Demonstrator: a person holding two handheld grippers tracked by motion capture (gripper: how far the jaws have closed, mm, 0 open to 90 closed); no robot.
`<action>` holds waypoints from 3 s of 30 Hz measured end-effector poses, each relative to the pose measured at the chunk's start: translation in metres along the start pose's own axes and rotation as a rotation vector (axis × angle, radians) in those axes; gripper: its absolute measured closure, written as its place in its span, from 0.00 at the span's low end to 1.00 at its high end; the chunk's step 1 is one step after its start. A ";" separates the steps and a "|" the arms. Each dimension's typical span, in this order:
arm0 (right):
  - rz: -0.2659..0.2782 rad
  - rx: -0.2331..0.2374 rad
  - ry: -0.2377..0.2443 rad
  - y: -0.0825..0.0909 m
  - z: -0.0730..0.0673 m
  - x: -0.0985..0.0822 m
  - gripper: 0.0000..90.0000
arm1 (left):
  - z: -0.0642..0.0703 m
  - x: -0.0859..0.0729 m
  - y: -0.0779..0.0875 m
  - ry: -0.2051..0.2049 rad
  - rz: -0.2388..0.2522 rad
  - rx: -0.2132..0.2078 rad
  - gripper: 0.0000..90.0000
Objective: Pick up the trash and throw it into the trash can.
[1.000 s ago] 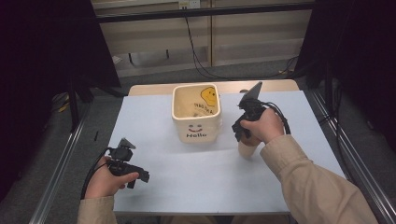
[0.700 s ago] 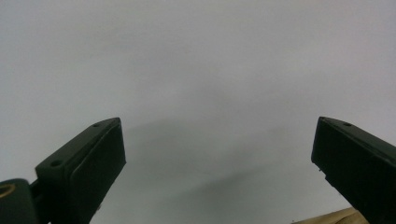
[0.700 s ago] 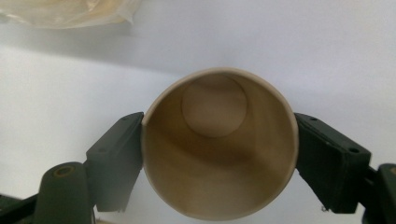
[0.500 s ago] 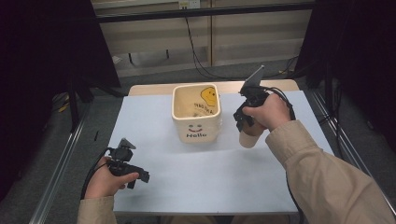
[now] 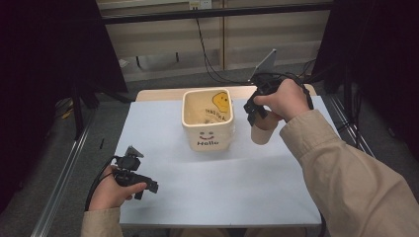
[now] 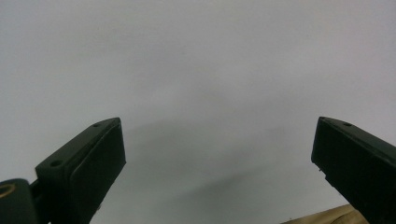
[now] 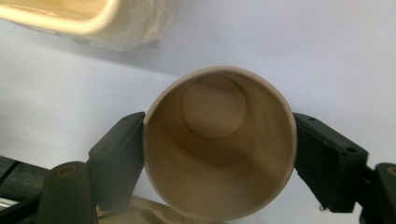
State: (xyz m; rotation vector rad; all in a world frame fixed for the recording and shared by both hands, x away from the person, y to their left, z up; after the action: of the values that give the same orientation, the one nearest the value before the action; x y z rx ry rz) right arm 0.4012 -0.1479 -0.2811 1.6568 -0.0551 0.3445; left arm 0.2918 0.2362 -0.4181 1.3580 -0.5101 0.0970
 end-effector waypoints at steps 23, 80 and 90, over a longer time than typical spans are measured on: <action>0.002 0.001 -0.009 0.034 0.003 0.036 0.25 | -0.003 0.000 0.004 -0.014 -0.004 -0.005 0.03; 0.067 0.001 0.062 0.078 -0.044 0.109 0.25 | -0.003 0.001 0.007 -0.003 0.017 -0.018 0.03; 0.070 0.007 0.089 0.073 -0.062 0.115 0.25 | -0.003 0.001 0.007 -0.004 0.022 -0.022 0.03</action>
State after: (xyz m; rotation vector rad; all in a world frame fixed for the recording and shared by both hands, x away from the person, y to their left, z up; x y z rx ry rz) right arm 0.4819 -0.0769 -0.1767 1.6471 -0.0451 0.4716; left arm 0.2913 0.2404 -0.4122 1.3313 -0.5283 0.1069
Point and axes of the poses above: each handheld gripper's, and its own axes: y roughly backward along the jaws, x roughly out of its top, z roughly to its right, the point moved 1 cm from there along -y, roughly forward along the jaws, and after that the axes turned 13 degrees about z, right-handed, at the moved point
